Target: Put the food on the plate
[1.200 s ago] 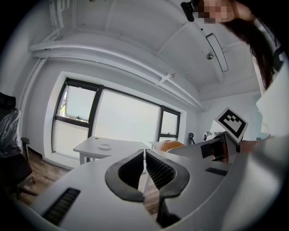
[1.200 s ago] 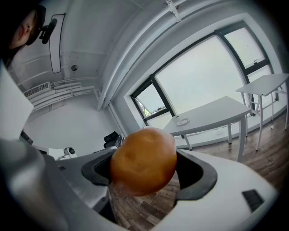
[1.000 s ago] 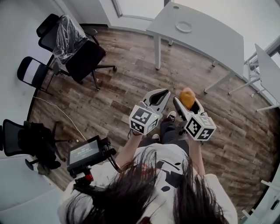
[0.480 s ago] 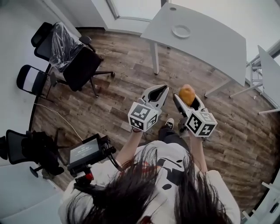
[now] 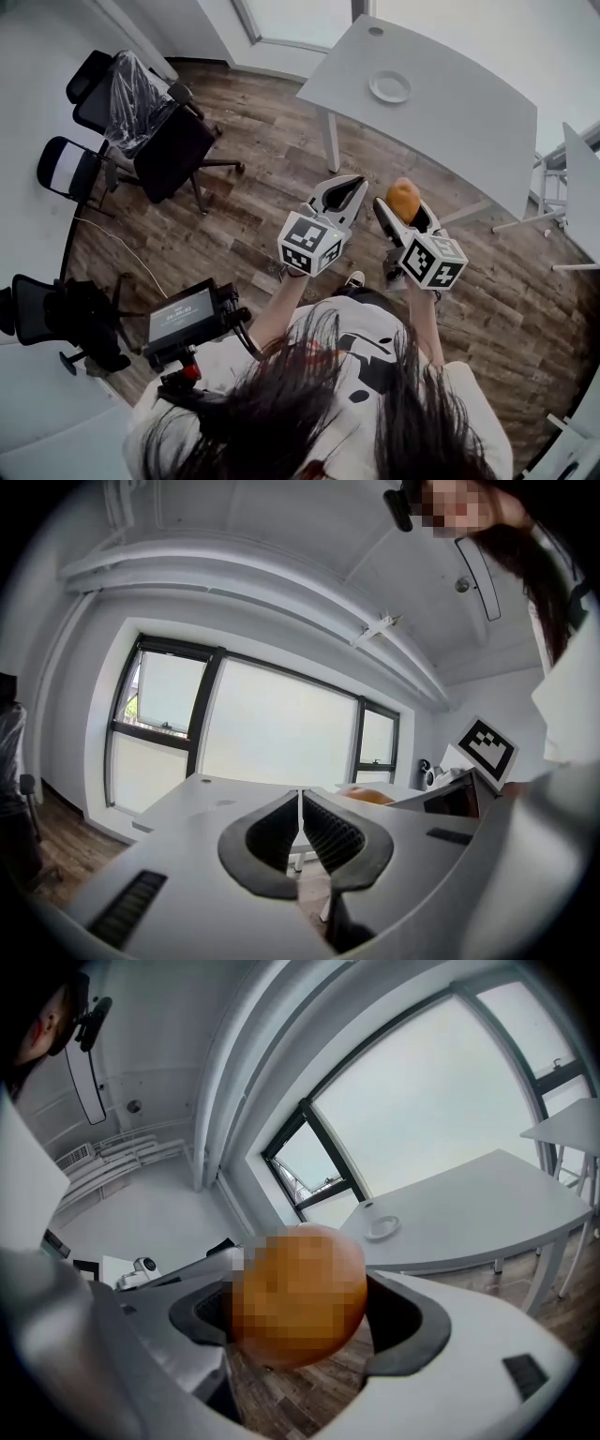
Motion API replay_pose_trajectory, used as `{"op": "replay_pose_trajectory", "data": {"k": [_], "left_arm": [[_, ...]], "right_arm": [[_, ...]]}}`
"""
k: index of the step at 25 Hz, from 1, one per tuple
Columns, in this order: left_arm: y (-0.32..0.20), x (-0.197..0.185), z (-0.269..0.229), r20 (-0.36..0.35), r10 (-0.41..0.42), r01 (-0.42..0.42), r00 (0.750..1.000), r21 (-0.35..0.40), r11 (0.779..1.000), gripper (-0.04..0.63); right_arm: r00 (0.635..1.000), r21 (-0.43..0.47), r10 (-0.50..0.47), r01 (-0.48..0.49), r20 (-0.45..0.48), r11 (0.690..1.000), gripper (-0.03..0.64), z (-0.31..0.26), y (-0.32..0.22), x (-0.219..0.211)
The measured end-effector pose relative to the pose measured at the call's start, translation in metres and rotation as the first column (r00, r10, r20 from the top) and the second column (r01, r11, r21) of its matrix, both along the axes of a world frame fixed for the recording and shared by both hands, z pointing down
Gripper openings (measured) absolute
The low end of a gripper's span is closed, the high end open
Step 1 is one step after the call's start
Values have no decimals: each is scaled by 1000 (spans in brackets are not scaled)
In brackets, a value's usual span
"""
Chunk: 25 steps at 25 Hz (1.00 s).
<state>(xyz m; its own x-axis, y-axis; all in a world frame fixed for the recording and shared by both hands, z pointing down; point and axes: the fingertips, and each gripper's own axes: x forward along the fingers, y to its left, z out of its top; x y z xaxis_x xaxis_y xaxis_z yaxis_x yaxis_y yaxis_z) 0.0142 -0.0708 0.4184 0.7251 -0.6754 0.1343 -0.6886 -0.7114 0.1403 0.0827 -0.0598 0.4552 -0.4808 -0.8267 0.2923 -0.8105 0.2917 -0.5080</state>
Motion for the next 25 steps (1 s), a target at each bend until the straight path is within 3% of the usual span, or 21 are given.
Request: {"op": "replay_pose_trajectory", "data": {"k": [14, 25], "left_arm": [[-45, 27, 1, 22, 0, 0, 1000, -8, 1000, 15], [-120, 48, 10, 41, 93, -93, 995, -7, 996, 15]], "right_arm": [[998, -25, 23, -22, 53, 999, 403, 9, -49, 30], [992, -24, 117, -116, 53, 993, 404, 13, -114, 55]]}}
